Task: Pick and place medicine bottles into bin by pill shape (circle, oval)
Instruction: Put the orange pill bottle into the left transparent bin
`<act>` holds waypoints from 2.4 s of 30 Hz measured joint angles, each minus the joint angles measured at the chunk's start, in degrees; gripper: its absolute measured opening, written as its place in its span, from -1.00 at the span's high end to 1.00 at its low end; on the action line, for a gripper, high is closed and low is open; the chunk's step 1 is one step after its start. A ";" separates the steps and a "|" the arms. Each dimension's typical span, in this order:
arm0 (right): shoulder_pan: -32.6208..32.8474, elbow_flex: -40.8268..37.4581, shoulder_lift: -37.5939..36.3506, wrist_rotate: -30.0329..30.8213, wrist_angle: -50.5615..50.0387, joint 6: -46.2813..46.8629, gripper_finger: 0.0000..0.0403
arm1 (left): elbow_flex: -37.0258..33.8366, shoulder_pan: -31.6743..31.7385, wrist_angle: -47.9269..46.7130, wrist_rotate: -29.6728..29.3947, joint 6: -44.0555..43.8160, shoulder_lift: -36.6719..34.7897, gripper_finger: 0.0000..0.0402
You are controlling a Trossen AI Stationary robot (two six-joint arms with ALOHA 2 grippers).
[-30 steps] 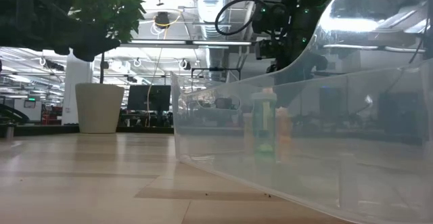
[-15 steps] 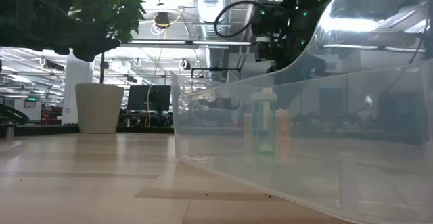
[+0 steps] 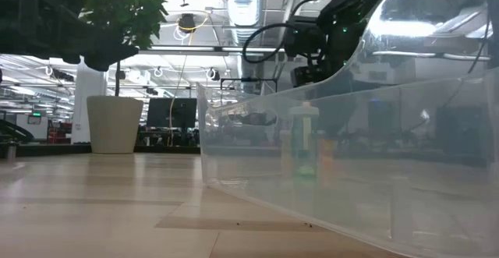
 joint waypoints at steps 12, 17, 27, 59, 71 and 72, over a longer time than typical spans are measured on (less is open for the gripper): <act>0.11 0.00 0.00 -0.01 -0.35 0.48 0.08 | 0.00 0.00 0.00 0.02 -0.02 0.00 -0.46; 0.11 -0.02 -0.02 -0.01 -0.38 0.55 0.19 | 0.00 0.00 0.00 0.01 -0.04 0.00 -0.46; 0.91 2.17 -0.07 0.10 -4.46 1.34 0.48 | 0.00 0.00 0.01 0.02 -0.07 0.00 -0.46; 41.16 21.57 -5.61 5.03 -13.24 33.00 0.34 | -0.02 0.00 0.03 0.00 -0.07 -0.01 -0.46; 45.48 27.91 8.15 6.65 -12.44 33.99 0.33 | -0.01 -0.01 0.01 0.02 -0.07 0.11 -0.46; 45.46 27.94 8.89 6.61 -12.36 34.52 0.33 | -0.02 -0.01 -0.02 0.02 -0.07 0.12 -0.46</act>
